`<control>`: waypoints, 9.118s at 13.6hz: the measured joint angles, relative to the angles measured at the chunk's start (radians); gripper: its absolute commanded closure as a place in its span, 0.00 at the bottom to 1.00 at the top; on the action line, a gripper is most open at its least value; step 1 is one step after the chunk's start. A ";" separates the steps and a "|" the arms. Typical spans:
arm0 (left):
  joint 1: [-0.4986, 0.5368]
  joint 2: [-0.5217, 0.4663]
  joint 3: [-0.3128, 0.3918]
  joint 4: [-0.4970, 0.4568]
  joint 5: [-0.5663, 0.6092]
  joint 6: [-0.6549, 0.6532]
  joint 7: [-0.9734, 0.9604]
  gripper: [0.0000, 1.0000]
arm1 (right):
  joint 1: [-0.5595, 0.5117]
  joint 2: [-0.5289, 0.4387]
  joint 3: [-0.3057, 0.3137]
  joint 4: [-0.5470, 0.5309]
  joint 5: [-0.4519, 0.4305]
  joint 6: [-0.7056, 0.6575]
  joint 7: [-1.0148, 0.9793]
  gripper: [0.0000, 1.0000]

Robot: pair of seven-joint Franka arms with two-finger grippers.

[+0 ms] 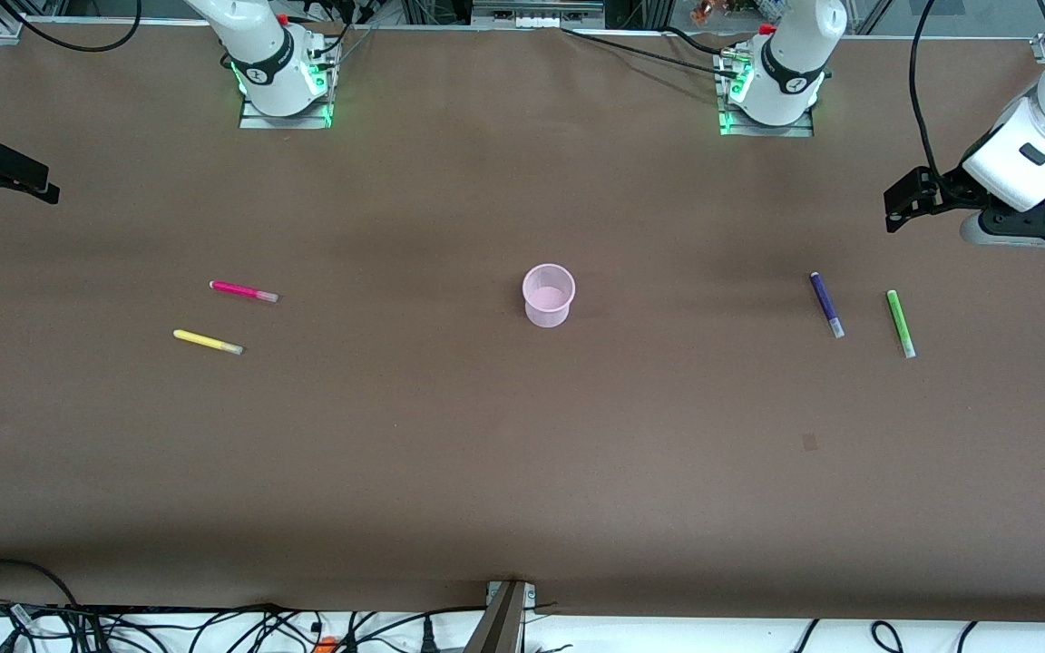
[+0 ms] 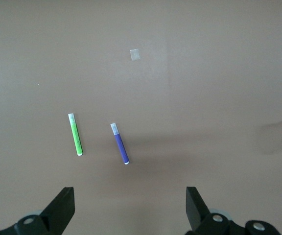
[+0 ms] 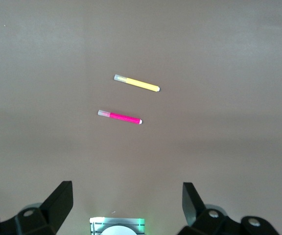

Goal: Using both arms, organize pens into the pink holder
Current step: 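Reach the right gripper to the pink marker while the left gripper reaches the purple marker, then grasp the purple marker with the left gripper while the right gripper lowers, then grasp the pink marker with the right gripper and lift it, then carry the pink marker to the cup while the left gripper carries the purple marker, then lower the pink marker into the pink cup and open the right gripper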

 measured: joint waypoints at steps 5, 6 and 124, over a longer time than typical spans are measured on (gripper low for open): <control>0.000 0.000 0.000 0.000 0.000 -0.002 0.000 0.00 | 0.000 0.011 -0.001 -0.002 0.001 0.012 0.000 0.01; 0.000 0.001 0.000 0.000 0.000 -0.011 0.000 0.00 | 0.000 0.011 -0.001 -0.002 0.001 0.013 0.000 0.01; 0.268 0.547 -0.012 -0.011 -1.037 -0.592 -0.404 1.00 | 0.979 0.792 0.233 0.349 -0.610 0.150 0.307 0.90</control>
